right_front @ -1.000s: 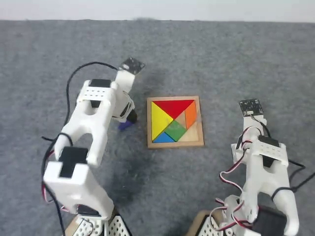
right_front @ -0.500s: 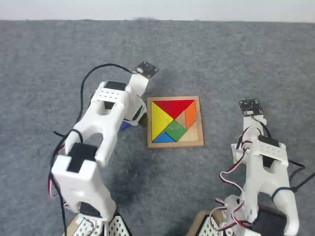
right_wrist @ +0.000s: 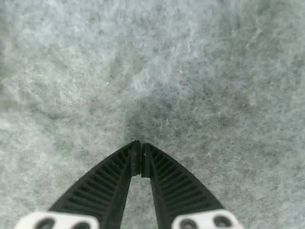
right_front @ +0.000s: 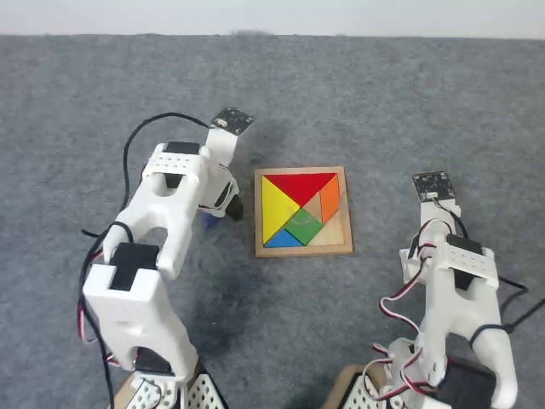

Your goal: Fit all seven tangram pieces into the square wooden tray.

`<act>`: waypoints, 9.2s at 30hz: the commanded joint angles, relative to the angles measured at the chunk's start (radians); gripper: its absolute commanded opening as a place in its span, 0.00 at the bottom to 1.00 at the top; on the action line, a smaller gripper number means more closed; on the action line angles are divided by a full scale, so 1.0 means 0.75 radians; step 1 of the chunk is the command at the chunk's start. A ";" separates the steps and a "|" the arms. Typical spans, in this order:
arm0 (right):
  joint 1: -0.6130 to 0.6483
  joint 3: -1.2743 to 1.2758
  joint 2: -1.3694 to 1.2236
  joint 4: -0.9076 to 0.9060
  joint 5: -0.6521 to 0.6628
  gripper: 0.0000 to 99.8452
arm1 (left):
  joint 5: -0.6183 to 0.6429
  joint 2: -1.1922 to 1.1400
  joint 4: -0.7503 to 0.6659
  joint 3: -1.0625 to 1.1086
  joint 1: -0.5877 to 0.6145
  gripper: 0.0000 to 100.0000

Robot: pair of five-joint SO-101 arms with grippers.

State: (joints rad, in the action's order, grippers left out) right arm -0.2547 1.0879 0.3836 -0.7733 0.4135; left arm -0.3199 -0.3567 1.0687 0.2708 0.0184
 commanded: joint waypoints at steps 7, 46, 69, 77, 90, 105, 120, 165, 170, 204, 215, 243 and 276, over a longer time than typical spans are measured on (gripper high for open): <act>-0.019 -0.004 0.052 0.026 0.023 0.01 | -0.020 0.041 0.025 -0.017 0.023 0.14; -0.019 0.006 0.054 0.028 0.020 0.01 | 0.000 0.039 0.604 -0.463 -0.162 0.16; -0.019 0.008 0.054 0.028 0.020 0.01 | -0.113 0.025 0.237 -0.103 -0.039 0.20; -0.019 0.008 0.054 0.028 0.020 0.01 | -0.141 -0.121 0.190 -0.132 -0.029 0.20; -0.019 0.008 0.054 0.028 0.020 0.01 | -0.141 -0.080 0.325 -0.259 -0.014 0.08; -0.019 0.008 0.054 0.028 0.020 0.01 | -0.065 0.209 0.679 -0.527 -0.174 0.05; -0.019 0.008 0.054 0.028 0.020 0.01 | 0.090 0.254 0.626 -0.529 -0.462 0.05; -0.019 0.008 0.054 0.028 0.020 0.01 | 0.387 -0.057 0.333 -0.549 -0.820 0.13; -0.019 0.008 0.054 0.028 0.020 0.01 | 0.387 -0.061 0.329 -0.551 -0.851 0.13; -0.019 0.008 0.054 0.028 0.020 0.01 | 0.387 -0.254 0.221 -0.525 -0.921 0.13; -0.019 0.008 0.054 0.028 0.020 0.01 | 0.385 -0.182 0.295 -0.527 -0.890 0.13; -0.019 0.008 0.054 0.028 0.020 0.01 | 0.350 0.102 0.221 -0.525 -0.812 0.13; -0.019 0.008 0.054 0.028 0.020 0.01 | 0.268 -0.248 0.012 -0.531 -0.779 0.13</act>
State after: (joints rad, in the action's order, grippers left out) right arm -0.2547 1.0986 0.3836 -0.7733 0.4150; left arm -0.1128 -0.5654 1.0671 -0.1036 -0.5646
